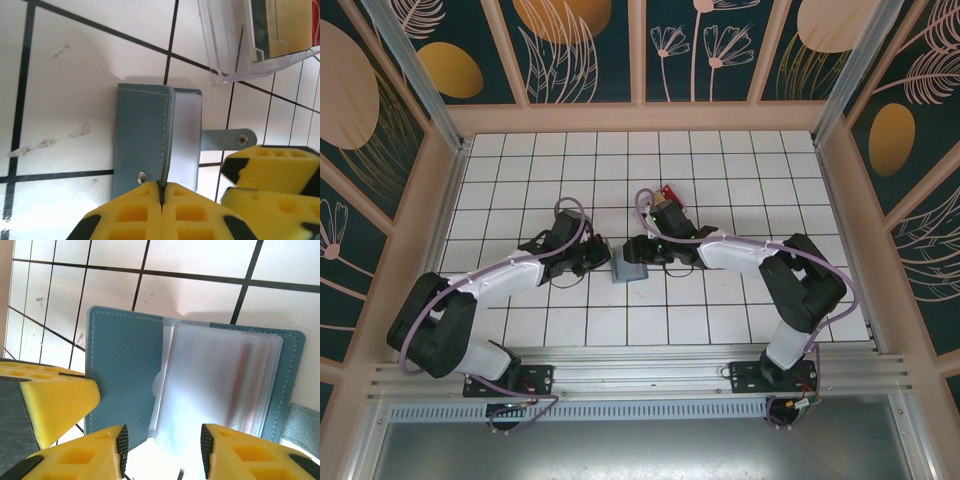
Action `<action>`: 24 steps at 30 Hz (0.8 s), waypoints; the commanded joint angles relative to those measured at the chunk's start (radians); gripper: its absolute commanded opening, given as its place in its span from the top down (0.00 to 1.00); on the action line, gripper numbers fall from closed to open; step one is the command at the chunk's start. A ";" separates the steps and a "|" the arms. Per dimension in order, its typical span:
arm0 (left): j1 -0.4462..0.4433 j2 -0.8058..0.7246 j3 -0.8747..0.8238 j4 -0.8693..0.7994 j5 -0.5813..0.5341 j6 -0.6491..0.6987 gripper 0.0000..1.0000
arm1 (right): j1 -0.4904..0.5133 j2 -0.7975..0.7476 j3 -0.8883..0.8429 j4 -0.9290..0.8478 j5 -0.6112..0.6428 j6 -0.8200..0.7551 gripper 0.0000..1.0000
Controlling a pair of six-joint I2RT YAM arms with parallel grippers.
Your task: Put the credit cards into the card holder
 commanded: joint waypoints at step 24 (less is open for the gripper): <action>0.010 -0.077 -0.114 -0.046 -0.088 0.030 1.00 | 0.013 0.052 0.061 -0.085 0.158 -0.037 0.55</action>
